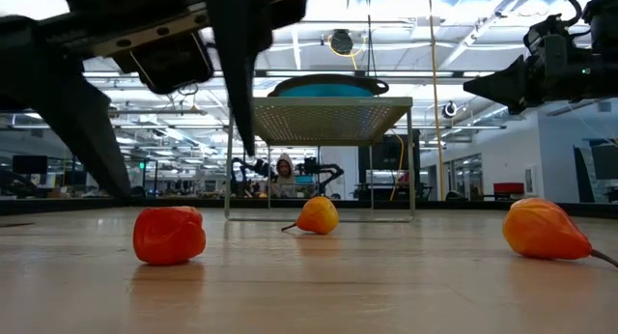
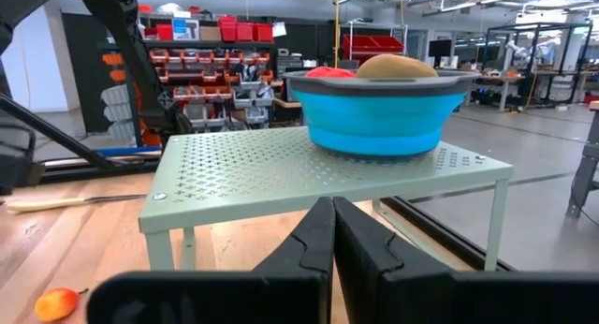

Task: Pick & Place Fruit
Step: Put the peach into the blue strainer bowl on the shelf

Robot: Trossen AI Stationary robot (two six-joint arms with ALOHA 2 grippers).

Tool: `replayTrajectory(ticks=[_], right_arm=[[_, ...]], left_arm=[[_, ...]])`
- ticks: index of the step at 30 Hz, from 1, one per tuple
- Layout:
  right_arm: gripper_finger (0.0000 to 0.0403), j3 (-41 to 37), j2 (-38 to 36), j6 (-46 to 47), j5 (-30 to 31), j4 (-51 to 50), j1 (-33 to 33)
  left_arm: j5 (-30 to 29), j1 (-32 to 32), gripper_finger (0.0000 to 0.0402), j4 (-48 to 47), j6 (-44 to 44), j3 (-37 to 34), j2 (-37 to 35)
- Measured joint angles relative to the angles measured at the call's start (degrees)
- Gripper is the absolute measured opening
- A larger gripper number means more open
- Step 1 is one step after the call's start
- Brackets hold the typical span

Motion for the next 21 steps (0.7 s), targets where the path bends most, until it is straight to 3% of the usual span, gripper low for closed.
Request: replayTrajectory(ticks=[21], right_arm=[[0.0000,-0.02,0.28,0.00,0.01,-0.02,0.00]], left_arm=[[3.87,0.66,0.0298,1.31,2.36,0.00,4.15]])
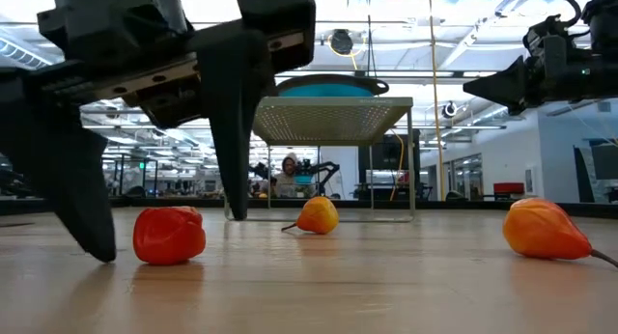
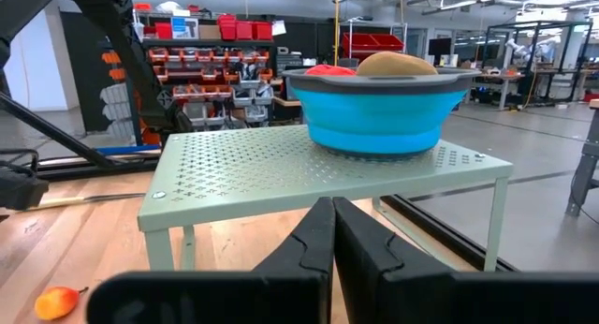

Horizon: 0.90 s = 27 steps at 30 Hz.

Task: Pick & Place Fruit
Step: Put the peach into the blue strainer bowl on the shelf

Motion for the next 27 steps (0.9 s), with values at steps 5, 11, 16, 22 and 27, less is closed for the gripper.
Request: replayTrajectory(ticks=[5,11,16,22,27], right_arm=[[0.0000,0.01,-0.01,0.02,0.00,-0.06,-0.01],[0.0000,0.00,0.00,0.02,0.01,-0.02,0.00],[0.0000,0.01,0.00,0.02,0.01,0.00,0.00],[0.0000,0.02,0.00,0.04,0.01,0.00,0.00],[0.0000,0.01,0.00,0.04,0.01,0.00,0.00]], left_arm=[[2.34,0.43,0.0298,-0.01,0.19,0.09,0.48],[3.28,1.07,0.0266,-0.43,1.85,0.09,0.52],[3.26,1.31,0.0206,-1.16,3.01,0.04,0.55],[2.85,1.29,0.0158,-1.80,3.36,0.02,0.61],[2.85,1.35,0.0135,-1.78,3.33,0.00,0.61]])
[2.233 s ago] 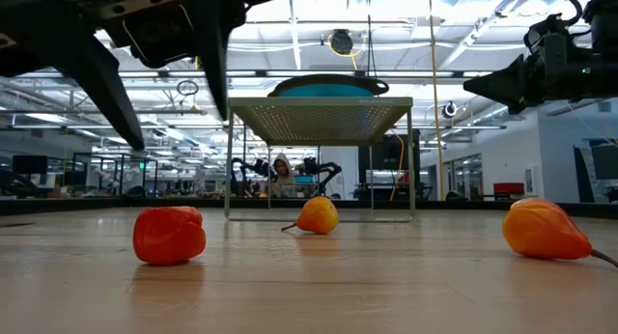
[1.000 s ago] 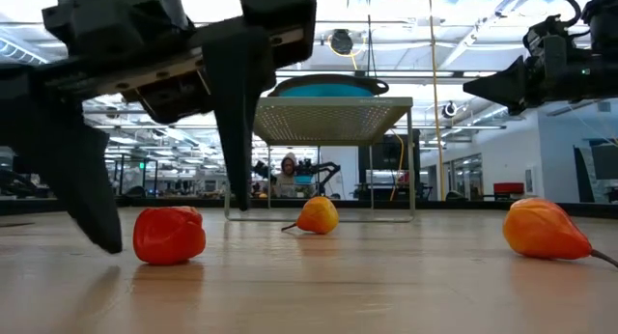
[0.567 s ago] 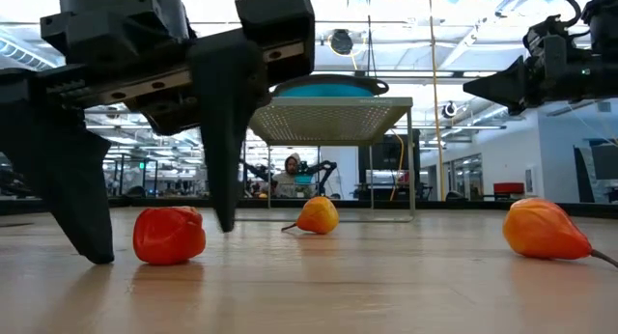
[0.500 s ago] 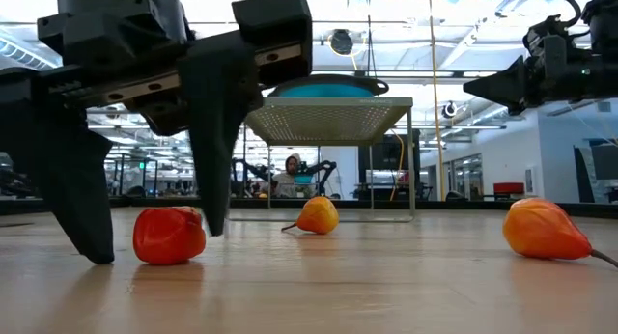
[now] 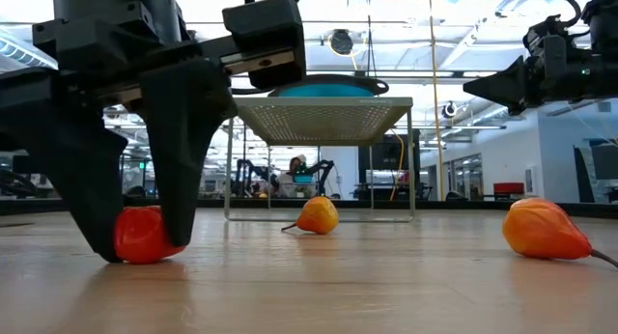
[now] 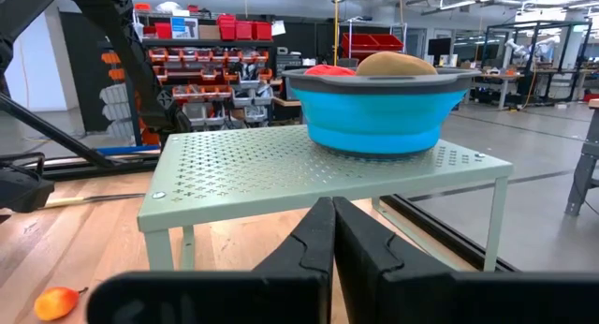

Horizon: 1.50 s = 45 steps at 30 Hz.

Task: Pick & Place Fruit
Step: Put the peach into the blue strainer bowl on the shelf

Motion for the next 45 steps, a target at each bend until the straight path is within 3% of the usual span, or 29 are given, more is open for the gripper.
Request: replayTrajectory(ticks=[8,16,26,35,43,45], right_arm=[[0.0000,0.00,0.00,1.36,0.00,0.00,0.00],[0.0000,-0.01,0.00,1.51,-0.01,0.00,0.00],[0.0000,-0.01,-0.01,1.49,-0.02,0.00,-0.01],[0.0000,-0.01,0.00,1.49,-0.02,-0.03,0.01],[0.0000,-0.01,-0.02,1.33,-0.02,0.00,0.01],[0.0000,0.00,-0.02,1.31,-0.02,-0.02,0.00]], left_arm=[[-0.06,0.15,0.0118,0.25,0.18,-0.16,-1.28],[1.07,0.05,0.0118,0.84,4.65,-0.20,-8.02],[-12.62,0.04,0.0117,9.00,16.79,-0.11,-18.49],[-22.11,0.04,0.0117,16.42,27.23,-0.09,-23.11],[-23.60,0.09,0.0117,19.74,32.43,-0.07,-23.11],[-24.03,0.09,0.0117,19.73,37.13,-0.07,-23.08]])
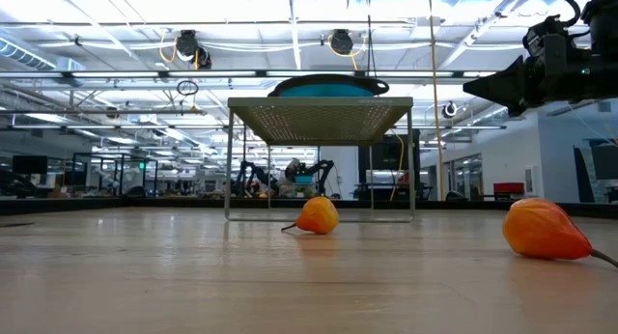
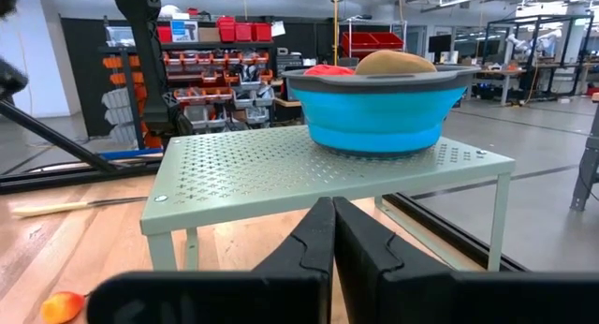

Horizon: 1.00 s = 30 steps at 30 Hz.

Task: Pick & Place Fruit
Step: Put the peach into the blue strainer bowl on the shelf

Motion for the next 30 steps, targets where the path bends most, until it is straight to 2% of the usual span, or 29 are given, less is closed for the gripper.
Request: replayTrajectory(ticks=[7,16,20,24,30], right_arm=[[0.0000,0.02,0.02,-1.27,0.00,0.00,-0.01],[0.0000,0.00,0.01,-1.31,0.00,0.00,0.02],[0.0000,0.01,-0.01,-1.31,0.00,-0.12,0.01],[0.0000,0.01,-0.01,-1.33,0.00,-0.90,0.00],[0.0000,-0.01,0.02,-1.33,0.02,-1.07,0.01]], left_arm=[[-4.73,0.00,0.0117,0.23,23.91,0.00,-0.02],[-10.82,0.00,0.0117,0.25,46.65,0.00,-0.02],[-15.44,0.20,0.0117,0.25,58.23,0.00,-0.02],[-18.82,1.61,0.0117,0.24,67.09,0.02,-0.02],[-19.13,6.83,0.0117,0.24,75.47,0.02,-0.02]])
